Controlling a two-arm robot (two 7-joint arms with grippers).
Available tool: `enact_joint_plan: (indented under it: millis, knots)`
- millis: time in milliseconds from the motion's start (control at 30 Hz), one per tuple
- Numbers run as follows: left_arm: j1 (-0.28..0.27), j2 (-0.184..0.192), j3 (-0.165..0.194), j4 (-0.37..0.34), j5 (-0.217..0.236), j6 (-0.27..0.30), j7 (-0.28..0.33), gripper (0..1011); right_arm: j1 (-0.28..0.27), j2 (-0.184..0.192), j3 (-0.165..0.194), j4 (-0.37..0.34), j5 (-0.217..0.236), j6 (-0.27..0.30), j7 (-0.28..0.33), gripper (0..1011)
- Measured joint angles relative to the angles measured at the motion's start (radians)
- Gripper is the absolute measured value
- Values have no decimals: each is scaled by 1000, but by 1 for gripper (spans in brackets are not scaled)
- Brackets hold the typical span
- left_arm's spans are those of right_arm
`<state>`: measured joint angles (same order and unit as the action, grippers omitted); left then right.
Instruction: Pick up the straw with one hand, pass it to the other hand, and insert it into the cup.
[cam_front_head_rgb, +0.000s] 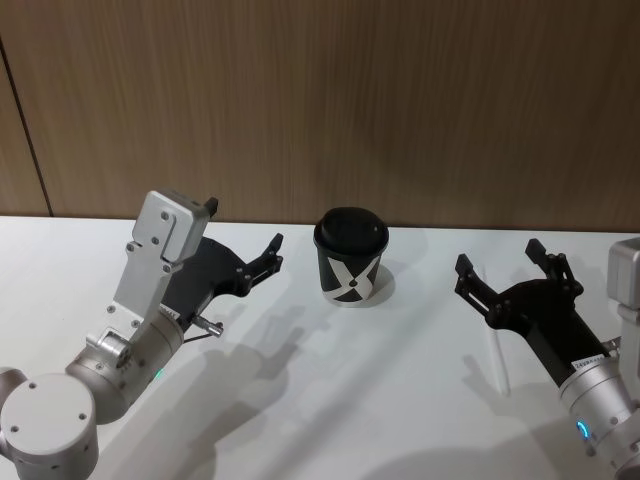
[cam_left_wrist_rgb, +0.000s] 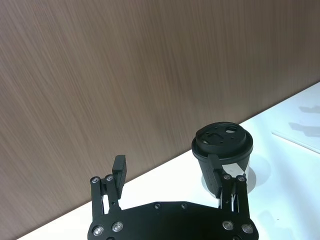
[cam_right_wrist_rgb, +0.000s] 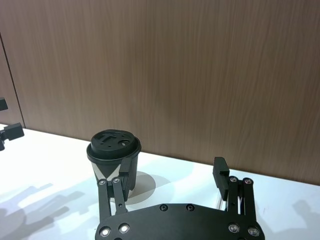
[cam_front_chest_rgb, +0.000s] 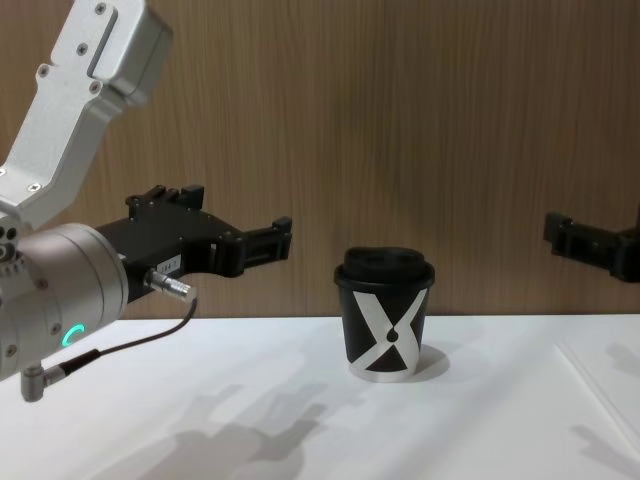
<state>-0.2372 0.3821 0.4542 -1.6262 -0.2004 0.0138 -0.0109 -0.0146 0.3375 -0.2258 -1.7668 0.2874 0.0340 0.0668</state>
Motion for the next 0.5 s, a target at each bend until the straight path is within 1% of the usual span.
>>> enact_joint_plan:
  millis: [500]
  knots:
    - [0, 0, 0, 0, 0, 0, 0, 1002, 0, 0, 0, 0, 0, 0, 0, 1001]
